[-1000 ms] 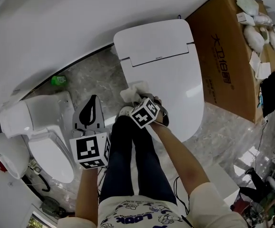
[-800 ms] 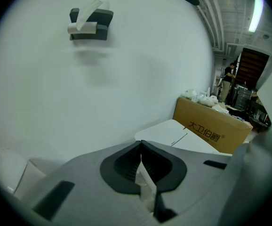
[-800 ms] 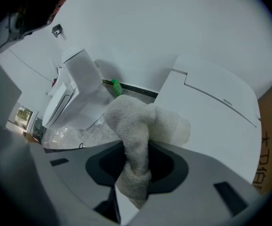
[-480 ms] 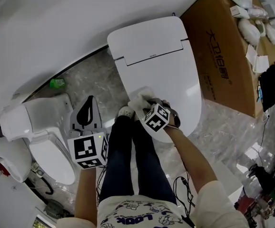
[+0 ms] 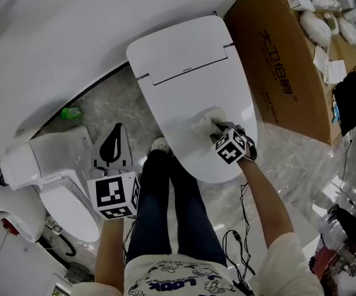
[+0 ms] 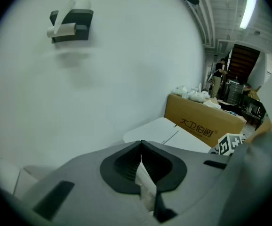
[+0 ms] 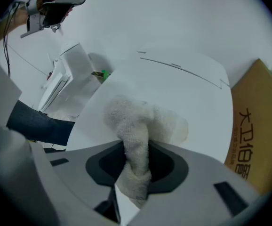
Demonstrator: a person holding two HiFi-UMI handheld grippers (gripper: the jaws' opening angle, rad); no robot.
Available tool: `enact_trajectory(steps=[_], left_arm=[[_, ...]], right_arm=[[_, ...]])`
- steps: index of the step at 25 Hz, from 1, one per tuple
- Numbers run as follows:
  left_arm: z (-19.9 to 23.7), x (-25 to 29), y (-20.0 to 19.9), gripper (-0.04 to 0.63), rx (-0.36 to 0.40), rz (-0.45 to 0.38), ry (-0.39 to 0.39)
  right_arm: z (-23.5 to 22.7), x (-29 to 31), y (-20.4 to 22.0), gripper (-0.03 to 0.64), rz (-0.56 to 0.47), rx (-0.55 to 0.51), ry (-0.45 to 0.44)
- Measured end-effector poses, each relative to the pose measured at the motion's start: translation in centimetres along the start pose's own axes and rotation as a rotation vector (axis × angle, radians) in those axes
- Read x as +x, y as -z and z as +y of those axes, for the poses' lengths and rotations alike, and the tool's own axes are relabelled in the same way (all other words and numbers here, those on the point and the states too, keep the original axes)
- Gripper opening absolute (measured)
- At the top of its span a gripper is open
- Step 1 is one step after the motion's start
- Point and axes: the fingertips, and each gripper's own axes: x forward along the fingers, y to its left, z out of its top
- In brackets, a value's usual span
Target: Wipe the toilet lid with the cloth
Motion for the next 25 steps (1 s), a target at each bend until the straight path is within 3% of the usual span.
enact_trajectory(steps=[13,25], left_arm=[[-3.1,1.2,-0.2,0.009,0.054,0.021,0.059],[-3.8,1.4,0.2,0.009,0.067,0.026,0.071]], right_arm=[[-8.0,-2.2,7.2,0.110,0.029,0.195,0.099],[-10.7,-3.0,10.1,0.110,0.052,0.274,0.154]])
